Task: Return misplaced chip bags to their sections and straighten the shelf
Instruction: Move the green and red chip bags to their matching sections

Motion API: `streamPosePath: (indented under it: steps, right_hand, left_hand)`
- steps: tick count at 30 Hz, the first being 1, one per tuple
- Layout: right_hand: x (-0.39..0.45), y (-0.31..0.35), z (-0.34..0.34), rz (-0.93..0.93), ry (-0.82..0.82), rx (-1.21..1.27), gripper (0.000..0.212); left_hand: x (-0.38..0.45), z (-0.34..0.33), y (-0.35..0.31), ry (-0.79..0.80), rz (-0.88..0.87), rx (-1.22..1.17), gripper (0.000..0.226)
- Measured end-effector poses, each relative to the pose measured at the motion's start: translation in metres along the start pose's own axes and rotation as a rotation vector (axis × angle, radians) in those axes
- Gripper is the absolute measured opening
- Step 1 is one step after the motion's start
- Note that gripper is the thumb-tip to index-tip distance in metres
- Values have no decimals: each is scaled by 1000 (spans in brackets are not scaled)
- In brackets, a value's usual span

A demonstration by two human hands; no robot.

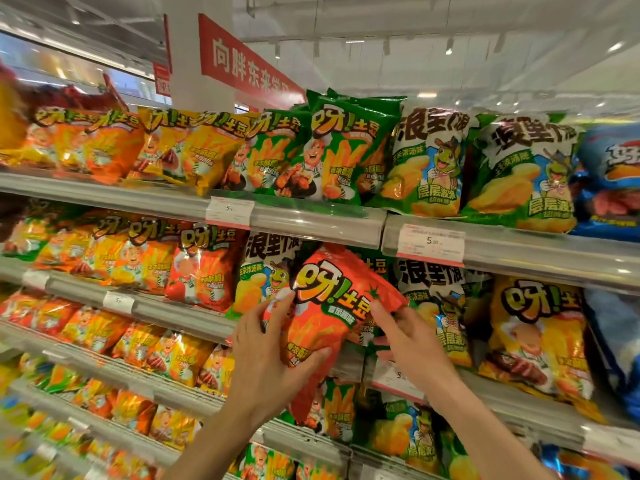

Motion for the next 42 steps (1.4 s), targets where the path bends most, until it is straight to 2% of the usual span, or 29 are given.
streamPosePath:
  steps: [3, 6, 7, 10, 11, 16, 25, 32, 34, 35, 38, 40, 42]
  right_hand:
    - [2, -9, -11, -89, 75, 205, 53]
    - [1, -15, -27, -119, 162, 319, 70]
    - [0, -16, -33, -123, 190, 333, 70]
    - [-8, -10, -51, -111, 250, 346, 34]
    - [-11, -6, -57, -112, 263, 368, 28]
    - [-14, 15, -95, -97, 329, 372, 26]
    - [0, 42, -193, -77, 333, 327, 29]
    - [24, 71, -265, -40, 189, 236, 34]
    - [33, 76, -260, 0, 58, 145, 33]
    - [37, 78, -250, 25, -50, 76, 39]
    - [49, 78, -211, 122, -382, -221, 76]
    - [62, 67, -196, 92, -431, -362, 89]
    - [80, 53, -195, 9, -376, -415, 97]
  left_hand:
    - [-15, 3, -9, -1, 36, -7, 93]
    - [-30, 14, -3, -4, 75, 53, 93]
    - [-35, 19, 0, -1, 87, 68, 93]
    - [-47, 35, 10, 7, 127, 112, 91]
    - [-49, 41, 13, -3, 133, 125, 90]
    - [-49, 71, 38, -32, 164, 150, 92]
    - [-22, 123, 120, -80, 132, 140, 95]
    - [27, 148, 195, -89, 131, 121, 97]
    - [40, 145, 205, -96, 116, 107, 97]
    - [46, 143, 208, -108, 107, 107, 96]
    - [59, 138, 216, -138, 111, 86, 95]
    - [65, 136, 221, -148, 130, 63, 95]
    - [69, 134, 225, -147, 137, 54, 94]
Point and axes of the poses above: each hand's wrist, its own x-axis towards the middle knuckle, its own z-axis out of the back of the hand, y = z × x, the point moved 6 cm from there along x, towards the middle knuckle, and after that the axes turned 2 degrees about x, right-handed, at the moved point
